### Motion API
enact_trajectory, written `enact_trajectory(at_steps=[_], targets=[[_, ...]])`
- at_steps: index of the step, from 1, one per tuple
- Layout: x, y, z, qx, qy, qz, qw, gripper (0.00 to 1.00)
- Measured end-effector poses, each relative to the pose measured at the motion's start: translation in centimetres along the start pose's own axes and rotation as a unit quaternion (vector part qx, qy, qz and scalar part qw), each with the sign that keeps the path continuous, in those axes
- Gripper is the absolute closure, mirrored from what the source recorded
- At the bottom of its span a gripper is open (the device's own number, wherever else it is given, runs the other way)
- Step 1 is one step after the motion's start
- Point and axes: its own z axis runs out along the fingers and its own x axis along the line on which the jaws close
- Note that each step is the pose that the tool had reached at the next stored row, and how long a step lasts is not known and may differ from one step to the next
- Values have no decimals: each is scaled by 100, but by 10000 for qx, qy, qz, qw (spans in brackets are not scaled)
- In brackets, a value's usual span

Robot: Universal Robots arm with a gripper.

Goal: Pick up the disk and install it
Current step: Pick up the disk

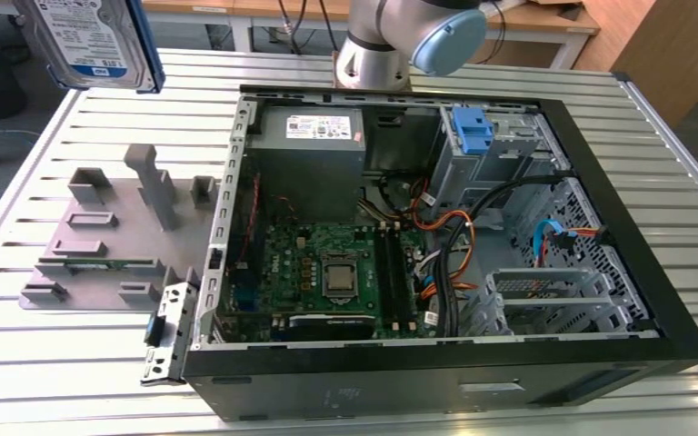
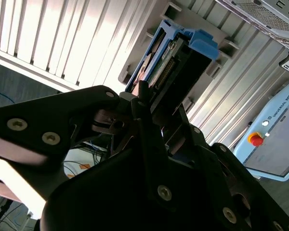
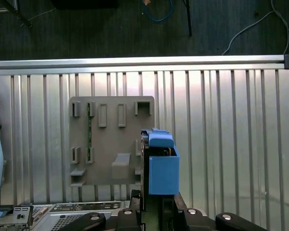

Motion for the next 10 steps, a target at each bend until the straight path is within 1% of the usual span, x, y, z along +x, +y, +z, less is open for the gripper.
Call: enact_trajectory(at_steps=[10], targets=[[-3,-51,0,0,0,0,10000,65]])
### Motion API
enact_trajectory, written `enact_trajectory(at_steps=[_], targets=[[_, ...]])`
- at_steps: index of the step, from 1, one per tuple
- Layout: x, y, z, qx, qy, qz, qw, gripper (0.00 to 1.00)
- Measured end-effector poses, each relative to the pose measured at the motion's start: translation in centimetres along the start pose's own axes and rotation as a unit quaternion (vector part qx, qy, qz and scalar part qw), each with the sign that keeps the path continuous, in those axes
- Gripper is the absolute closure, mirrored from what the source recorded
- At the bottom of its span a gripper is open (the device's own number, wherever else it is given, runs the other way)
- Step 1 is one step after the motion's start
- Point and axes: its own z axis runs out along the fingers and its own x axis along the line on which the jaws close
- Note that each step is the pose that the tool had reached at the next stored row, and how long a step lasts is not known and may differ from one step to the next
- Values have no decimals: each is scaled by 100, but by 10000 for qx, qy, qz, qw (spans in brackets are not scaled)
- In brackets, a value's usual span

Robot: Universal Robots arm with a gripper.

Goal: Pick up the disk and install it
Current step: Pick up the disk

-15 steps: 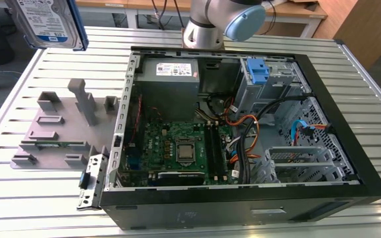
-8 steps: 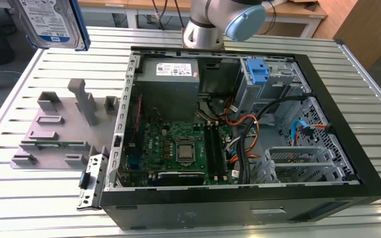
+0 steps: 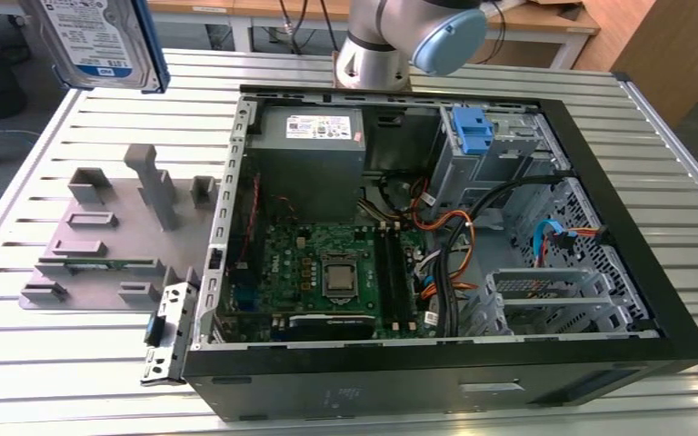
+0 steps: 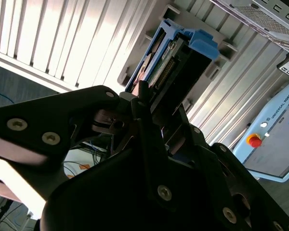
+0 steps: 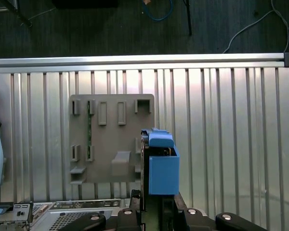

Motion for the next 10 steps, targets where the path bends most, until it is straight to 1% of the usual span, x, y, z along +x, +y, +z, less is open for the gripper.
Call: enact_trajectory(at_steps=[10], targets=[[-2,-52,0,0,0,0,10000,65]])
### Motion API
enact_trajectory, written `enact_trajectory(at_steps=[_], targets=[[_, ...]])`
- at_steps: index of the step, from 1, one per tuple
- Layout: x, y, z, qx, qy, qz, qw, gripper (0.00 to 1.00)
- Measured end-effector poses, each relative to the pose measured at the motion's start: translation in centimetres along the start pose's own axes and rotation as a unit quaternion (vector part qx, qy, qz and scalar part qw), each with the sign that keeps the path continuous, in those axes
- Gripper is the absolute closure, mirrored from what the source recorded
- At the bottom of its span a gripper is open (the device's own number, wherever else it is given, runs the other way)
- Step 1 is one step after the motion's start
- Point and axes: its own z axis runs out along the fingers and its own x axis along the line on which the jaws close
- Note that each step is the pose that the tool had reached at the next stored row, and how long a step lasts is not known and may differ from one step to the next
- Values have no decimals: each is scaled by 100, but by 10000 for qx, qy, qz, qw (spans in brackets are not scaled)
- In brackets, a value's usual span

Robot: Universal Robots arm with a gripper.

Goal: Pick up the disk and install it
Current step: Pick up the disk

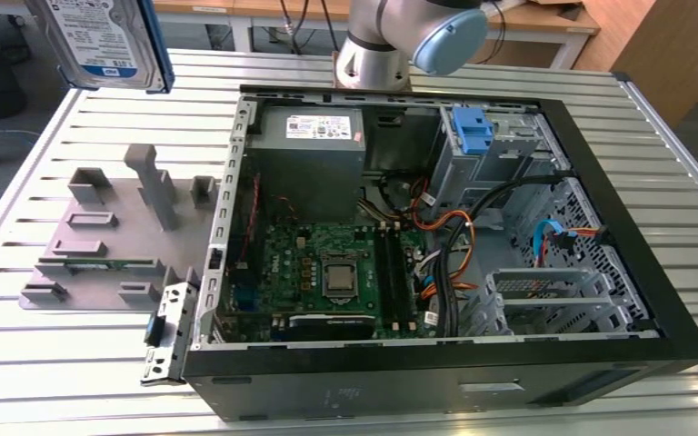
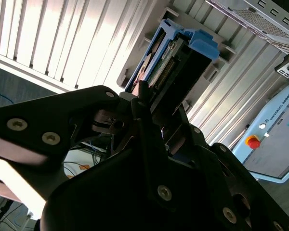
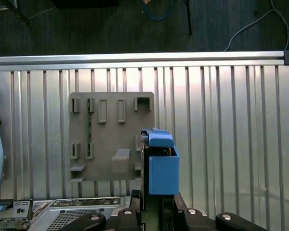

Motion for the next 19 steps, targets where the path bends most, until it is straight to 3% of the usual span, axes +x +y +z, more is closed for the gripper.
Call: enact_trajectory(at_steps=[19], targets=[[-6,-115,0,0,0,0,10000,65]])
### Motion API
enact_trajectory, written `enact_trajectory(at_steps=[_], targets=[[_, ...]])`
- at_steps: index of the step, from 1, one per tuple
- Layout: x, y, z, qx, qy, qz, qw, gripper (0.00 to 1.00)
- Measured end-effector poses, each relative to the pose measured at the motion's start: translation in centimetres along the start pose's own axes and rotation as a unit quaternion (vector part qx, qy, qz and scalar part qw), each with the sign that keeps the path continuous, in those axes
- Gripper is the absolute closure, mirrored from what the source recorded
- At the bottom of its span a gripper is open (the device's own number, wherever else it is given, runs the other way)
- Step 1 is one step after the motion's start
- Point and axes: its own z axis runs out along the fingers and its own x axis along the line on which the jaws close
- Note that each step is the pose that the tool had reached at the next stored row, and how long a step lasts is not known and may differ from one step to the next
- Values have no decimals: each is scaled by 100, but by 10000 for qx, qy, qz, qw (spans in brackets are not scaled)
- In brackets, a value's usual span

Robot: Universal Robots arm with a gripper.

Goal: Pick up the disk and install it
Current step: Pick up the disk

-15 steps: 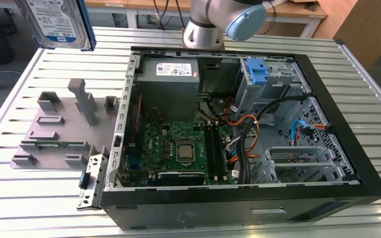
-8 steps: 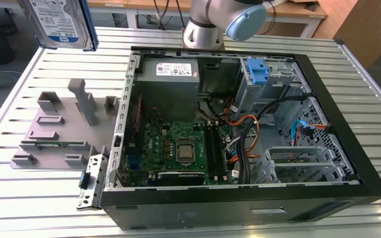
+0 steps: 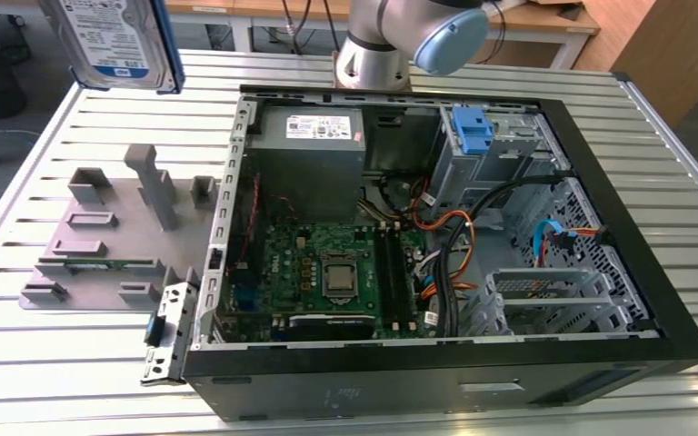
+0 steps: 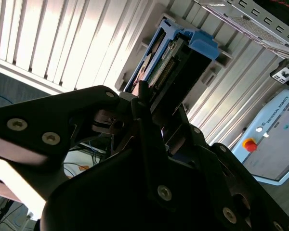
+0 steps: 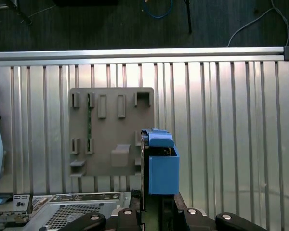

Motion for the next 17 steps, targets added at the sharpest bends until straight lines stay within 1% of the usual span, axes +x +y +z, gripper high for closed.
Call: enact_trajectory(at_steps=[8,17], targets=[[-2,-50,0,0,0,0,10000,65],[-7,-137,0,0,0,0,10000,65]])
